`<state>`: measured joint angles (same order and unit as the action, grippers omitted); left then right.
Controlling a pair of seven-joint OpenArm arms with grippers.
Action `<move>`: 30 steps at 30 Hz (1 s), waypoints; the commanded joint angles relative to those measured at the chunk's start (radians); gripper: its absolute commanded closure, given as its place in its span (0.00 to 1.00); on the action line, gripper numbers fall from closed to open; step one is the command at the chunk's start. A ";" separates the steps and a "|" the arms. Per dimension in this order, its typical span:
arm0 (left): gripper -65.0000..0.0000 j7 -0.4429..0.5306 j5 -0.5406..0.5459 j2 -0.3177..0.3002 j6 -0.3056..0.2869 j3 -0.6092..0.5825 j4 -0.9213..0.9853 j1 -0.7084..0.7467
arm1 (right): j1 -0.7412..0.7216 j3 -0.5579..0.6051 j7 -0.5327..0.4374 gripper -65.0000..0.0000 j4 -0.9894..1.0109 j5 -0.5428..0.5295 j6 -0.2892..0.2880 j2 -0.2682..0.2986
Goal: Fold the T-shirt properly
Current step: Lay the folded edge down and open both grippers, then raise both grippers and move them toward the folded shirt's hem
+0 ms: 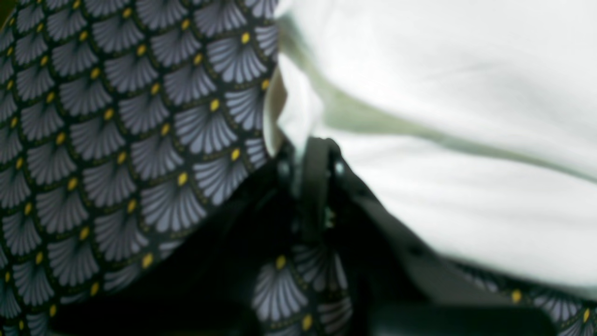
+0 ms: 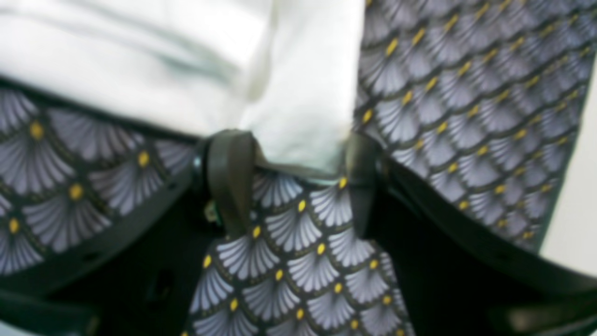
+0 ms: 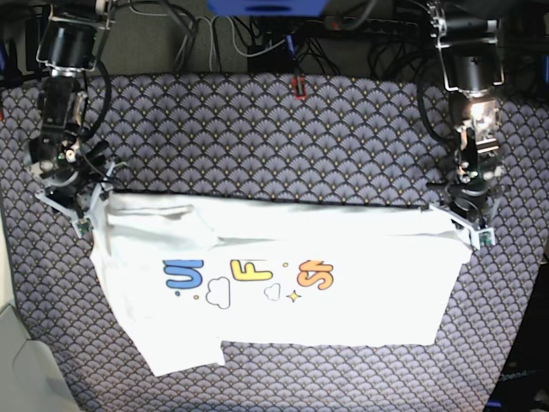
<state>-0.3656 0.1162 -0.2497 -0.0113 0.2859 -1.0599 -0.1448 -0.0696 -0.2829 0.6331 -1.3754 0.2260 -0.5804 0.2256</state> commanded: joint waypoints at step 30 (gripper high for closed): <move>0.99 -0.137 -0.016 -0.036 0.007 0.005 -0.271 0.130 | 0.170 -0.028 -0.002 1.00 -0.259 -0.017 -0.108 0.034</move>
<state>-0.5201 0.1066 -0.2646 -0.0105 0.2848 -1.3121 -0.0017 0.1070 -0.2977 0.6392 -1.6150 0.2024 -0.6884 0.2424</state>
